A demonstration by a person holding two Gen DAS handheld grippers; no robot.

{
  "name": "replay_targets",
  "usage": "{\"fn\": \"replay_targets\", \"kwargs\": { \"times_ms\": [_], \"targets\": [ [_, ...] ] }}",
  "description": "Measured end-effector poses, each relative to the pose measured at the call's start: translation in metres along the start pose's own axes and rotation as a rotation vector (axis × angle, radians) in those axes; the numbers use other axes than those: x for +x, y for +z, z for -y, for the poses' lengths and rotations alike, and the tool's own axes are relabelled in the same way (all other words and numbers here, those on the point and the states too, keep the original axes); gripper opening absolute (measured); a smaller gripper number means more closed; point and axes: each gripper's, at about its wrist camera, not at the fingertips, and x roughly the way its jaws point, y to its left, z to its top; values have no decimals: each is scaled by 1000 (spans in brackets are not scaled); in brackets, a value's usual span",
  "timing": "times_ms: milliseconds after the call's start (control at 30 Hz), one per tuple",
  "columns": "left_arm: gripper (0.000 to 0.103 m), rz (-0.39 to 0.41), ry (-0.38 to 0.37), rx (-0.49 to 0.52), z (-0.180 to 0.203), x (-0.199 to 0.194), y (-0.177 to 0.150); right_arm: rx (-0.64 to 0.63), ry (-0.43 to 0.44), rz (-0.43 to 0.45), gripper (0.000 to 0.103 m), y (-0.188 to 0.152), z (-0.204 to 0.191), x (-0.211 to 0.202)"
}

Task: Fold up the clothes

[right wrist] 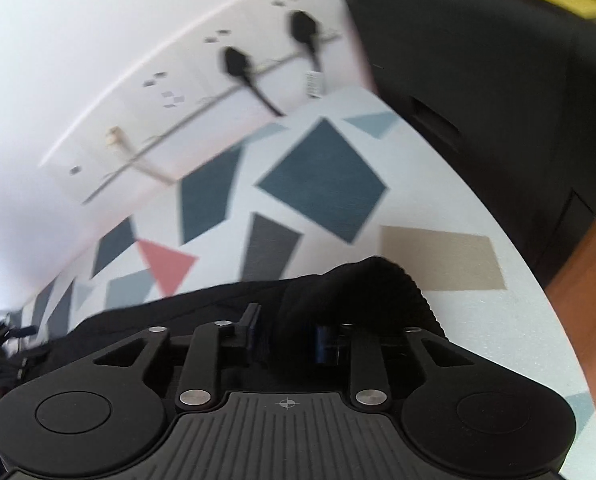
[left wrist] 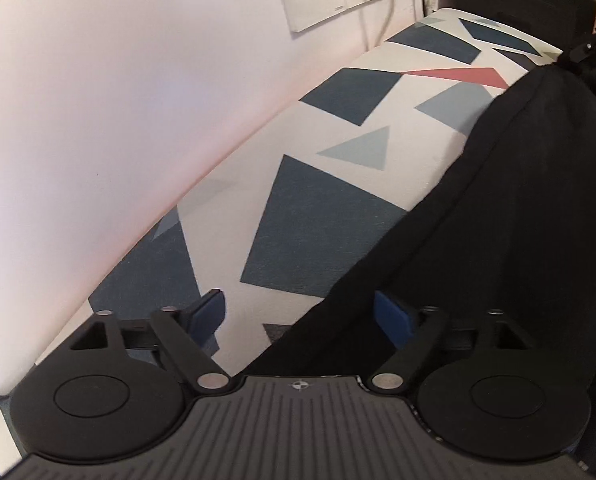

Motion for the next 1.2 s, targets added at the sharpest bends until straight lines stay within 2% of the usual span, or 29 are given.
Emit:
{"fn": "replay_targets", "kwargs": {
  "times_ms": [67, 100, 200, 233, 300, 333, 400, 467, 500, 567, 600, 667, 733, 767, 800, 833, 867, 900, 933, 967, 1033, 1100, 1200],
  "targets": [
    [92, -13, -13, -24, -6, 3, 1, 6, -7, -14, 26, 1, 1, 4],
    [95, -17, -16, -32, -8, 4, 1, 20, -14, -13, 30, 1, 3, 6],
    [96, -29, -33, -71, -14, 7, 0, 76, -11, -10, 34, 6, 10, 16],
    [95, -34, -42, -87, -15, 6, 0, 96, -9, -8, 35, 8, 13, 20],
    [80, -45, -103, -67, -12, 1, -2, 129, 0, -14, 37, 11, 15, 23],
    [78, -52, -136, -41, -10, -2, -3, 131, 1, -18, 37, 12, 15, 24],
    [78, -67, -154, 13, -5, -6, -6, 120, -1, -26, 38, 13, 13, 24],
    [82, -83, -159, 18, -6, -5, -6, 103, -4, -26, 38, 12, 12, 24],
    [90, -94, -157, 7, -7, -3, -5, 93, -5, -25, 39, 12, 11, 24],
    [98, -117, -137, -58, -10, 3, -1, 104, -1, -19, 40, 11, 11, 25],
    [98, -126, -133, -102, -11, 6, 0, 116, 1, -17, 41, 11, 12, 25],
    [96, -94, -113, -129, -8, 4, -3, 138, 1, -18, 42, 12, 12, 25],
    [84, -58, -100, -181, -4, -2, -8, 153, -2, -20, 44, 12, 11, 25],
    [69, -40, -93, -207, -2, -4, -10, 159, -2, -18, 44, 12, 11, 26],
    [39, -17, -74, -249, 1, -9, -11, 166, -3, -16, 46, 13, 11, 26],
    [25, -6, -47, -286, 5, -11, -10, 168, -10, -13, 46, 12, 10, 26],
    [10, -2, -25, -312, 12, -13, -9, 167, -20, -8, 40, 12, 9, 26],
    [9, 2, 22, -306, 23, -15, -9, 159, -50, -6, 20, 11, 6, 26],
    [9, 6, 65, -279, 33, -16, -8, 147, -89, -5, 8, 11, 3, 26],
    [8, 10, 98, -255, 40, -19, -9, 139, -101, 17, 8, 10, -1, 21],
    [8, 40, 136, -271, 44, -30, -13, 126, -99, 79, 8, 8, -12, 3],
    [8, 113, 171, -305, 39, -53, -16, 112, -96, 140, 7, 6, -22, -15],
    [8, 247, 251, -347, 34, -99, -14, 90, -20, 252, 7, 4, -41, -57]
  ]
}}
